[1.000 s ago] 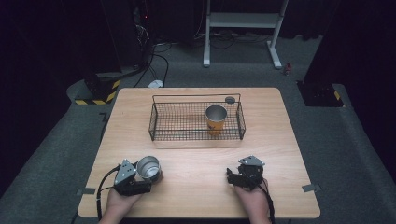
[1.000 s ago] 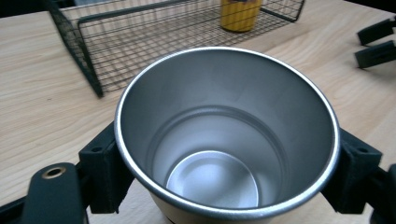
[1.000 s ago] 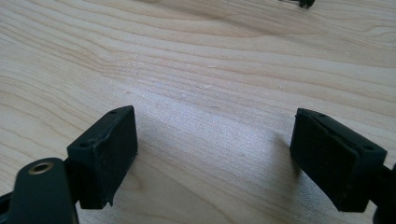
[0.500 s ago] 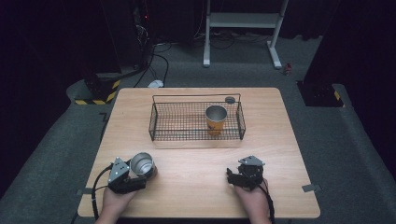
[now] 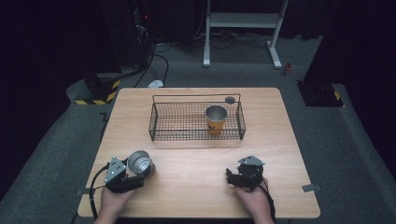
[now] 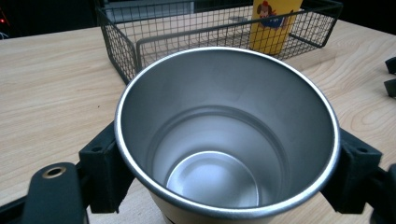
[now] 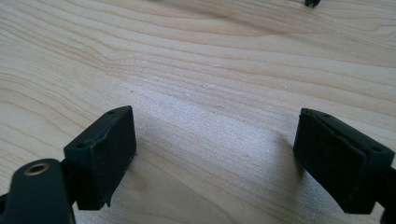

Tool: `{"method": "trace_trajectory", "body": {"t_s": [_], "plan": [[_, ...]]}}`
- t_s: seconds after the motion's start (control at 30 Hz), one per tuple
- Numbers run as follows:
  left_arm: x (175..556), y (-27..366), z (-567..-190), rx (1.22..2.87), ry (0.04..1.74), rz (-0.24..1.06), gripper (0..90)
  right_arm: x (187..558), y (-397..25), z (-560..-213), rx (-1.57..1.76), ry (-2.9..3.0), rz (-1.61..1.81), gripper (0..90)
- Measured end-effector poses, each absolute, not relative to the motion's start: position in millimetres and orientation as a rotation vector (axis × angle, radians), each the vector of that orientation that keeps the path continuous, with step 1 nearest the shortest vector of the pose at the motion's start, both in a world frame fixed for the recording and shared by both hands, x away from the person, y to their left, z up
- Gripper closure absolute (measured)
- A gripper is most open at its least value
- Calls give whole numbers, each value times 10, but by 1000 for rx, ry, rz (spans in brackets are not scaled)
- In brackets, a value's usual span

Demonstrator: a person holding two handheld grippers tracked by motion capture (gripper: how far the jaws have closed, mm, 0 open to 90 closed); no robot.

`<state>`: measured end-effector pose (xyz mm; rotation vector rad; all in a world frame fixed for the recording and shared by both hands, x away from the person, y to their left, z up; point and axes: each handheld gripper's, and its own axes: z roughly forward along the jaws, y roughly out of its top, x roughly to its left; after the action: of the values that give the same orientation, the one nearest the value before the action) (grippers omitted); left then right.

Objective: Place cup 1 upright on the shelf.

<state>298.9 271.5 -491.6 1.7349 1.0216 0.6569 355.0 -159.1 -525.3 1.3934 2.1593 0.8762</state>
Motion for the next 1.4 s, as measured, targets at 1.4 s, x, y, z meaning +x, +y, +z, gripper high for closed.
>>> {"method": "trace_trajectory", "body": {"t_s": [1.4], "plan": [[3140,2217,-4471,1684,930,718,188,3549,-1594,-5255,1380,2177,877,108]]}}
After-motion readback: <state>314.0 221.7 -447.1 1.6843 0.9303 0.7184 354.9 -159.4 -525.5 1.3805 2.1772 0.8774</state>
